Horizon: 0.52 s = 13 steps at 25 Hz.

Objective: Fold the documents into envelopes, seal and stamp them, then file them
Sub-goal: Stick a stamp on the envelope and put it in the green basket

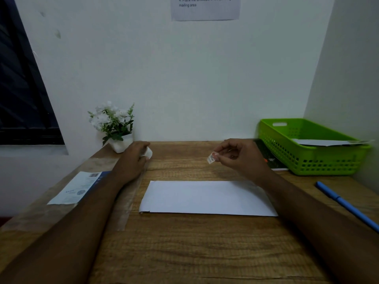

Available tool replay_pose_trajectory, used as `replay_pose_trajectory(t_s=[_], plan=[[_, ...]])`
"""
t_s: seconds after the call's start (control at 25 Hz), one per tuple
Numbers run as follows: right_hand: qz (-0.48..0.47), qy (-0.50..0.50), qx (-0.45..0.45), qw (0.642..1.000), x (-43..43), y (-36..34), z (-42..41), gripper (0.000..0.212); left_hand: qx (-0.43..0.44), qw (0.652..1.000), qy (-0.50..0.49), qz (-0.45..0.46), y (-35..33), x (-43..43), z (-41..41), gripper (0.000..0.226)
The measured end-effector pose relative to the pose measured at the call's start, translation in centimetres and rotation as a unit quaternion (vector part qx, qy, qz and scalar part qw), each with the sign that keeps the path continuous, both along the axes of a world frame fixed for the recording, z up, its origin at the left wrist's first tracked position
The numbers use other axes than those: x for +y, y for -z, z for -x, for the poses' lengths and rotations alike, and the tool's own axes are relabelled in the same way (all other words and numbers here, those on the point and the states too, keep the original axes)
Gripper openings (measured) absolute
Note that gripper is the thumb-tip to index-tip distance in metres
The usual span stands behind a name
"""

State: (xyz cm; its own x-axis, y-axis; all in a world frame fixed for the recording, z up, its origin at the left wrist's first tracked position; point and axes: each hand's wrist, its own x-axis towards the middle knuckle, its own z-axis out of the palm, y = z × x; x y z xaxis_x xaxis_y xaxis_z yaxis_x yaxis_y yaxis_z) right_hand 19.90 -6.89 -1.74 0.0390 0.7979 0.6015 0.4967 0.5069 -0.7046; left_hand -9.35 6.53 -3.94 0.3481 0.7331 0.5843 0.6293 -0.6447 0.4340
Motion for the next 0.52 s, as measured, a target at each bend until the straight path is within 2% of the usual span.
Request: replay_pose_trajectory(t_s=[0.24,0.36,0.44,0.52], plan=[[0.017,-0.003,-0.013,1.000,0.3,0.4,0.0,0.010,0.106,0.993,-0.036,0.038,0.7,1.1,0.1,0.058],[0.027,-0.014,0.028,0.999,0.2,0.4,0.1,0.012,0.114,0.990,-0.074,-0.044,-0.3,-0.1,-1.0,0.058],[0.026,-0.016,0.042,0.999,0.0,0.3,0.4,0.015,0.071,0.992,-0.016,-0.104,-1.3,-2.0,-2.8,0.044],[0.029,-0.021,0.034,0.999,-0.1,0.3,0.7,0.016,0.006,0.996,0.088,-0.015,-2.3,-4.9,-5.1,0.041]])
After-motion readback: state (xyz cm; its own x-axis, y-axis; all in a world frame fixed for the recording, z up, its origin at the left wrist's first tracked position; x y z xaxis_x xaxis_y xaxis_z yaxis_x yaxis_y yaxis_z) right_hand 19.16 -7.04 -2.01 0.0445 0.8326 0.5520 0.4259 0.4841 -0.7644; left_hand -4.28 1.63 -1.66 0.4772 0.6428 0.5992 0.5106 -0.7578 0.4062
